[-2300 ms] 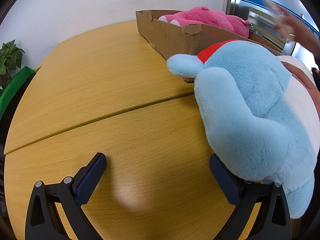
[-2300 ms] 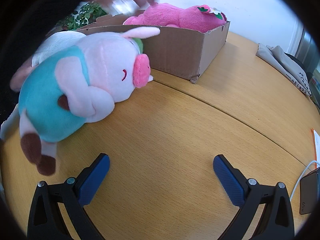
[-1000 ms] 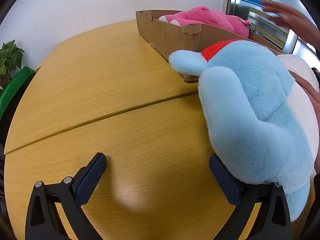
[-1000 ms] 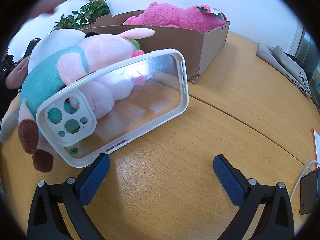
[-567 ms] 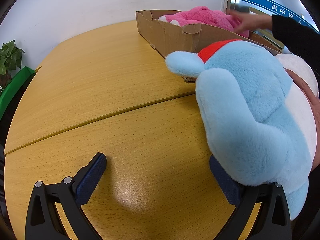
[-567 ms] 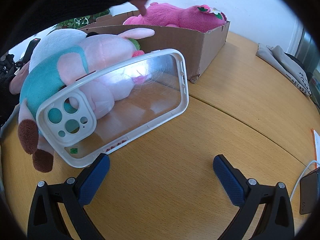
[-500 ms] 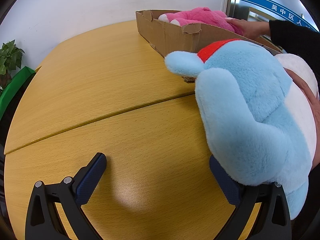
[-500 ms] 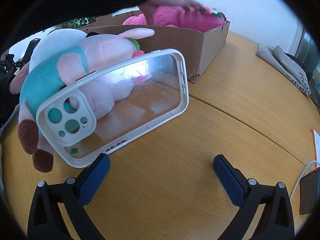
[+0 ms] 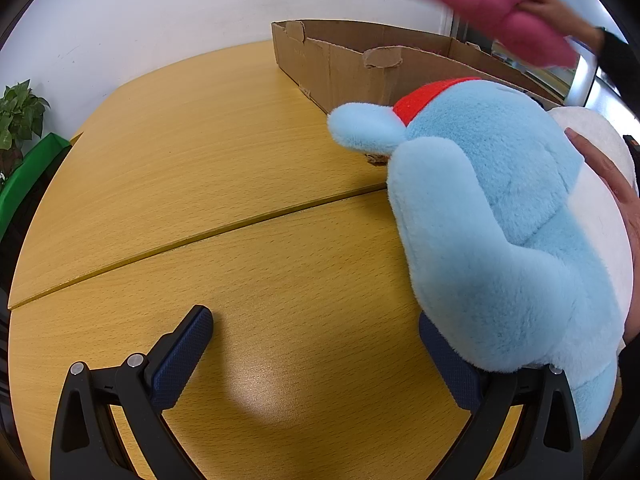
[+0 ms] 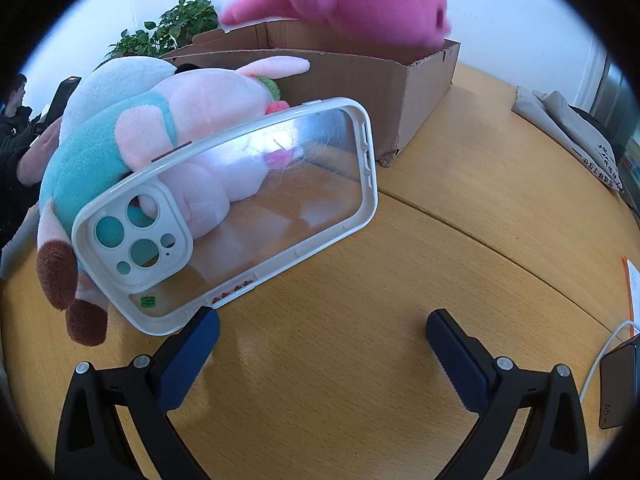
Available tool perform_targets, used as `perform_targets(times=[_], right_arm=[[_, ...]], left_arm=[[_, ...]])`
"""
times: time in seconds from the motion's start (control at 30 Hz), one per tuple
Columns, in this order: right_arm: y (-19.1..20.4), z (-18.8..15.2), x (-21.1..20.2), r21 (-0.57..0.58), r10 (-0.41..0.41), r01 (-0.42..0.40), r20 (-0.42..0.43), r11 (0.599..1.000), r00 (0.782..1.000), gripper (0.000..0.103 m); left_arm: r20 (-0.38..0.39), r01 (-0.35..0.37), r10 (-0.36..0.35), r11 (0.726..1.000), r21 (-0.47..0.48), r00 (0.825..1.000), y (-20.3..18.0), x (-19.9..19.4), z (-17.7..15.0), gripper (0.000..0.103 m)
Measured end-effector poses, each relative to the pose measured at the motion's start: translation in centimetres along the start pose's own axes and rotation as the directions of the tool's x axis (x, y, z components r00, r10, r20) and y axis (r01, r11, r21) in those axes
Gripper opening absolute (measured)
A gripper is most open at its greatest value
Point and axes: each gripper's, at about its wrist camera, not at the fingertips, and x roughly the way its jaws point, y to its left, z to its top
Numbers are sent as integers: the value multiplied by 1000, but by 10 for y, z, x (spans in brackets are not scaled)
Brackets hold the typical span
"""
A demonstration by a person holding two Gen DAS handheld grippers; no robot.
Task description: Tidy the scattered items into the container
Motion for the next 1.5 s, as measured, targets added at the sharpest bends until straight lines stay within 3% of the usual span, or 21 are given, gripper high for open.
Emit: perform_targets(times=[1.5], right_arm=[[-1,-1,1,2,-2,2,-2,1000,1000,103]], left_arm=[[-4,1,-1,1000,-1,1000,1,-3,-2,103]])
